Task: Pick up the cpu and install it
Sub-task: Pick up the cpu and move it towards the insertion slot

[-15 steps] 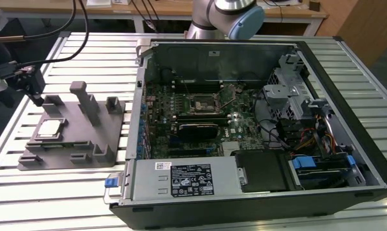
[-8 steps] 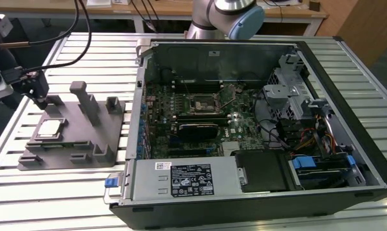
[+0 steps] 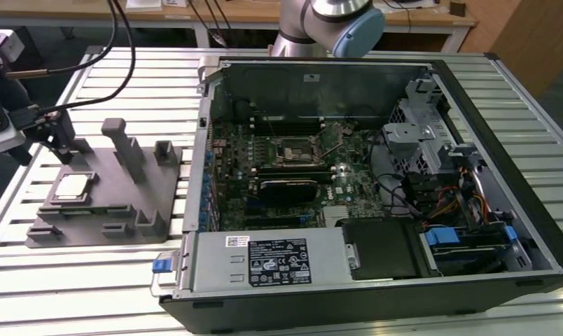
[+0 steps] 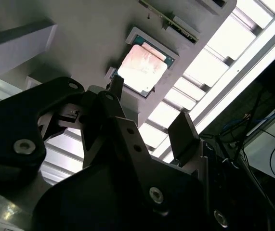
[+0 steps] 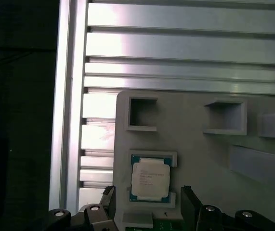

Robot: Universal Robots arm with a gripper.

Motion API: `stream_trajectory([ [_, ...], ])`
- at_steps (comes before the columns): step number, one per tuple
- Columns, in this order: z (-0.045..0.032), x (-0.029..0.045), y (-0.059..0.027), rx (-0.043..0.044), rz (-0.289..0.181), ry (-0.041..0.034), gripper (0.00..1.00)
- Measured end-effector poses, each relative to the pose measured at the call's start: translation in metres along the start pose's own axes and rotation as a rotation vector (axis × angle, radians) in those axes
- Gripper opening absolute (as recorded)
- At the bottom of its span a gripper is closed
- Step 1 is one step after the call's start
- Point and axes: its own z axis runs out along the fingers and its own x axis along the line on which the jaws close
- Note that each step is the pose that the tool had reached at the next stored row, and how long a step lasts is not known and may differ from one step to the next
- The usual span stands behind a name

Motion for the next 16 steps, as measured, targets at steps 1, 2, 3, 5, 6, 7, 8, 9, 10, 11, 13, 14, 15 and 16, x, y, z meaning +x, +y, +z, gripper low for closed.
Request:
stream_trajectory([
  [1, 0.0014, 0.0000, -0.0001, 0.0001, 0.000, 0.0001, 0.65],
  [2, 0.0029, 0.0000, -0.0001, 0.0000, 0.000, 0.0000, 0.65],
  [3, 0.0045, -0.0001, -0.0002, 0.0000, 0.000, -0.0001, 0.65],
  [5, 0.0079, -0.0001, -0.0004, 0.0000, 0.000, -0.0001, 0.65],
  [6, 0.0097, -0.0002, -0.0005, 0.0000, 0.000, 0.0000, 0.65],
  [7, 0.0115, -0.0003, -0.0005, 0.0001, 0.000, 0.0000, 0.65],
  [8, 0.0132, -0.0004, -0.0006, 0.0000, 0.000, 0.0000, 0.65],
  [9, 0.0149, -0.0006, -0.0007, 0.0000, 0.000, -0.0001, 0.65],
  [10, 0.0166, -0.0008, -0.0008, 0.0000, 0.000, -0.0001, 0.65],
  [11, 0.0180, -0.0012, -0.0009, 0.0000, 0.000, 0.0000, 0.65],
  [13, 0.0211, -0.0020, -0.0010, 0.0000, 0.000, 0.0000, 0.65],
  [14, 0.0227, -0.0022, -0.0010, 0.0000, 0.000, -0.0001, 0.65],
  [15, 0.0242, -0.0022, -0.0011, 0.0000, 0.001, 0.0000, 0.65],
  [16, 0.0258, -0.0022, -0.0012, 0.0003, 0.001, 0.0000, 0.65],
])
